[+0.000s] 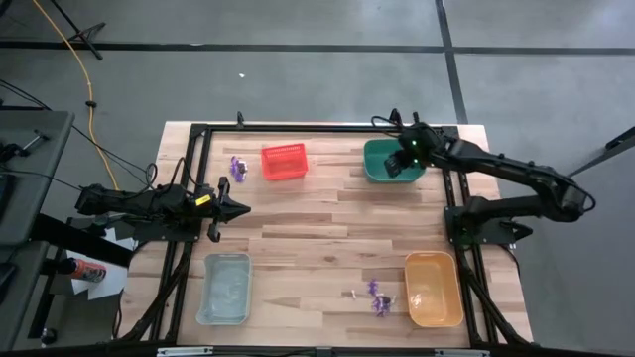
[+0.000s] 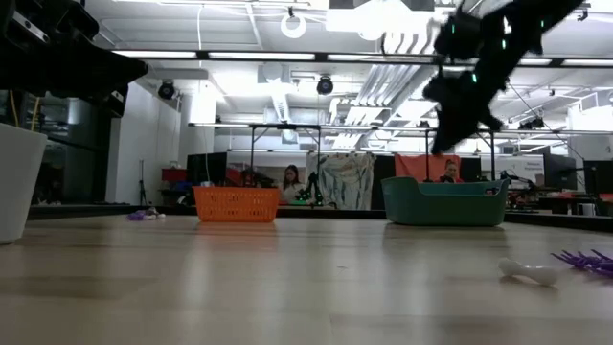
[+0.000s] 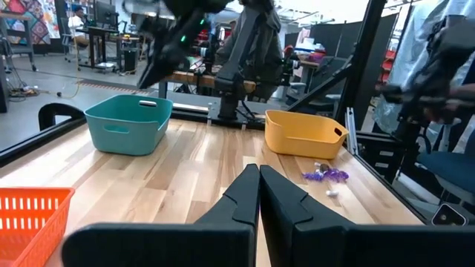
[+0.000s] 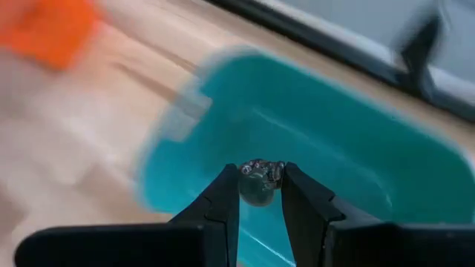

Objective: Sort Halloween decoration
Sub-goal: Put the black skull toy into the green bin

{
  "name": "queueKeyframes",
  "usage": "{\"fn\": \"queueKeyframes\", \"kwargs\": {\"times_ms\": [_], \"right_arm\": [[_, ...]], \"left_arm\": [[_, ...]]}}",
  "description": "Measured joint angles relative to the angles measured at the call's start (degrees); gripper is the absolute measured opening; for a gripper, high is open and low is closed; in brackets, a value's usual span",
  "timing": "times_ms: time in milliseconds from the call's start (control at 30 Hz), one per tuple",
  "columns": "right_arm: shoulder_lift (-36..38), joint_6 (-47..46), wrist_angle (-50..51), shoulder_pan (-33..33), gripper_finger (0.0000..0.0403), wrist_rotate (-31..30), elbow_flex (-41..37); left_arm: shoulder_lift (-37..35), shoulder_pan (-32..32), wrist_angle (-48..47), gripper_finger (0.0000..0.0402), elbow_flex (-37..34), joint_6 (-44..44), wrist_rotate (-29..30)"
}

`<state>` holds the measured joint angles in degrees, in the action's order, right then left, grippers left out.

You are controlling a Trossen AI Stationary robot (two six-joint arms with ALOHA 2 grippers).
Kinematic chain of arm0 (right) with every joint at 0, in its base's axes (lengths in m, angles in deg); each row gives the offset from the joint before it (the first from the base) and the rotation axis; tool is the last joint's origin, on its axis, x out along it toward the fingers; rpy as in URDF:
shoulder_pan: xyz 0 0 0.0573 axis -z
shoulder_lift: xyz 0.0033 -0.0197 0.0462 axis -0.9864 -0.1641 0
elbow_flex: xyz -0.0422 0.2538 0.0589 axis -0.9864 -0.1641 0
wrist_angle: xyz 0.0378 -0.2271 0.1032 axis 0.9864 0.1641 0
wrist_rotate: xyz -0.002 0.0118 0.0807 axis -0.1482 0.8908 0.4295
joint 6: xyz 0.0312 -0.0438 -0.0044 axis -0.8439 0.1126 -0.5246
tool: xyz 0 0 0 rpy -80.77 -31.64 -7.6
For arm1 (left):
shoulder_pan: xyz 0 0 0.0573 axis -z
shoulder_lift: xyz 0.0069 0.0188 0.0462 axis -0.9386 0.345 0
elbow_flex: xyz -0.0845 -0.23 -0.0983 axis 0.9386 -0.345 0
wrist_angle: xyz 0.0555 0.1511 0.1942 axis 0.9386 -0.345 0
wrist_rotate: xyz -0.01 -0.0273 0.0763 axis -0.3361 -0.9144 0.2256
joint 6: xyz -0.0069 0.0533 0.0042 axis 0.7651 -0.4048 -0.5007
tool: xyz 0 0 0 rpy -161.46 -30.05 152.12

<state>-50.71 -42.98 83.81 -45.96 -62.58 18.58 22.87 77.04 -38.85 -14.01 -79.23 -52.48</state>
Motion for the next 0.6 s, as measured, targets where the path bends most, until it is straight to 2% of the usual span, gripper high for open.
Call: {"fn": "queueKeyframes", "kwargs": {"times_ms": [167, 600], "right_arm": [[-2.42, -5.3, -1.27, 3.9, 0.0074, 1.24, -3.15], [-15.26, -14.14, -1.57, 4.08, 0.0078, 3.04, -3.27]], "left_arm": [[0.01, -0.02, 0.0, 0.0, 0.01, 0.01, 0.0], [0.0, -0.02, 0.0, 0.0, -0.01, 0.01, 0.0]]}}
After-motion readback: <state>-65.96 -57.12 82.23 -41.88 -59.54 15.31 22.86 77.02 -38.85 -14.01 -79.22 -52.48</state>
